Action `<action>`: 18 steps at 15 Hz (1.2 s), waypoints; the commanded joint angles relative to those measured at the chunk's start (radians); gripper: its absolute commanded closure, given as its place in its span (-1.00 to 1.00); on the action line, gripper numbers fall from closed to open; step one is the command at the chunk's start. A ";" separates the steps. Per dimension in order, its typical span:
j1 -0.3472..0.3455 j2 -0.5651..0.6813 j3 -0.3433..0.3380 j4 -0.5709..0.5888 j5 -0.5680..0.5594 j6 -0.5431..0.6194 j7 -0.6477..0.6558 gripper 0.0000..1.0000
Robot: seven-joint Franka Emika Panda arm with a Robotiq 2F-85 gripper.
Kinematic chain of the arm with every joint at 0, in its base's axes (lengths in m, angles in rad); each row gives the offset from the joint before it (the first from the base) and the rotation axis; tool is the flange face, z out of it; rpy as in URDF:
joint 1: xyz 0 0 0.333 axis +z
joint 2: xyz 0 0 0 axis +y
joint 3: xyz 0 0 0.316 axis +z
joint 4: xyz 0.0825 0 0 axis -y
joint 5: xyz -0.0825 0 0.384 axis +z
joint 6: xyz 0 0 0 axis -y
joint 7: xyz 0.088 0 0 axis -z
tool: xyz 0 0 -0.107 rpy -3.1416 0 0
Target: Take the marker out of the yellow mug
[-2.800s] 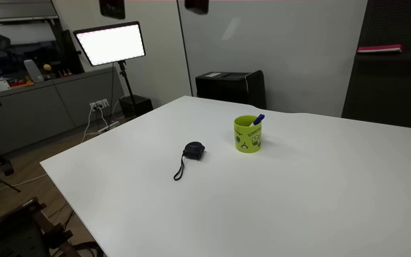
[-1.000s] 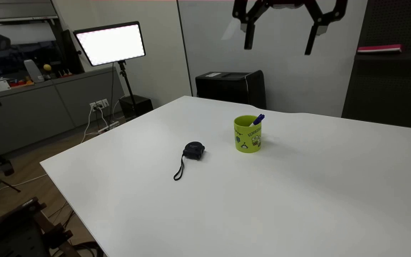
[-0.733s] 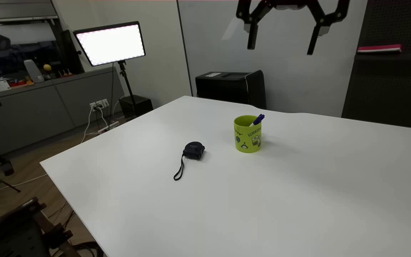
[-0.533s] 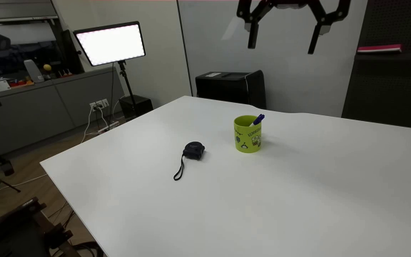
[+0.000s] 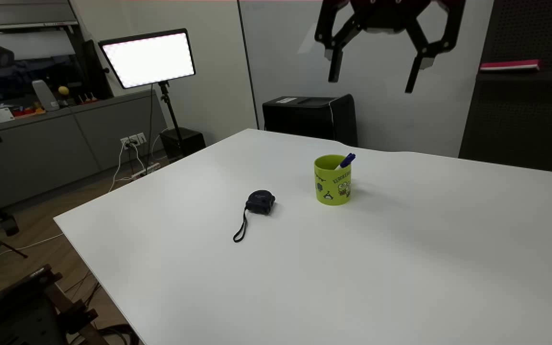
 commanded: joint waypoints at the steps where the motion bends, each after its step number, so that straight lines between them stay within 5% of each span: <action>1: -0.023 0.127 0.041 0.068 0.000 -0.018 0.031 -1.00; 12: -0.036 0.345 0.131 0.159 0.003 0.263 0.037 -1.00; 18: -0.037 0.421 0.171 0.235 -0.004 0.307 0.032 -1.00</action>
